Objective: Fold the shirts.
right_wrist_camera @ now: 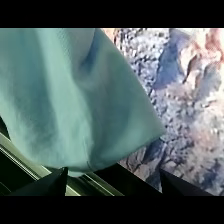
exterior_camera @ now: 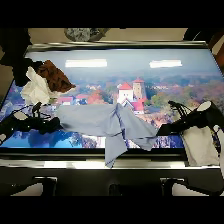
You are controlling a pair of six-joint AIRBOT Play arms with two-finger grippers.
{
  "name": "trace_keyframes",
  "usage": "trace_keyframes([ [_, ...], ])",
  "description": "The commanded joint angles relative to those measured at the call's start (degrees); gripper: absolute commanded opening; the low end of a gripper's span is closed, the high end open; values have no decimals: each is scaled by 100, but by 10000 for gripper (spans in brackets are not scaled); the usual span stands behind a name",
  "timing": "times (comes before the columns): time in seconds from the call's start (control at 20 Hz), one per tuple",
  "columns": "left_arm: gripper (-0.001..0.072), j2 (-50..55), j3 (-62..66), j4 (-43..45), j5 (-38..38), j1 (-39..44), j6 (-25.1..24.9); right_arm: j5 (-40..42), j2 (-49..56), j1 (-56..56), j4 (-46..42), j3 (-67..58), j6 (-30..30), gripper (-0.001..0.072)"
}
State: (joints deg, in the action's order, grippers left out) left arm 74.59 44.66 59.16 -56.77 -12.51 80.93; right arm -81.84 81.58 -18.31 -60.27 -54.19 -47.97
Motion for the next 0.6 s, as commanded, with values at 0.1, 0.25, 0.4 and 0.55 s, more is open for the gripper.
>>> trace_keyframes([
  [0.1, 31, -221, -2, -7, -68, -2, 2, 1032, -2, 4, 1080, 470, 42, 707],
  [0.25, 32, -236, -2, -7, -76, 0, 4, 1198, 4, 4, 1268, 494, 13, 621],
  [0.4, 31, -247, 31, -7, -83, -2, -7, 1099, -9, -4, 1294, 490, 24, 42],
  [0.55, 29, -651, 588, -7, -234, -2, -299, 973, -315, -9, 1386, 170, 557, 44],
])
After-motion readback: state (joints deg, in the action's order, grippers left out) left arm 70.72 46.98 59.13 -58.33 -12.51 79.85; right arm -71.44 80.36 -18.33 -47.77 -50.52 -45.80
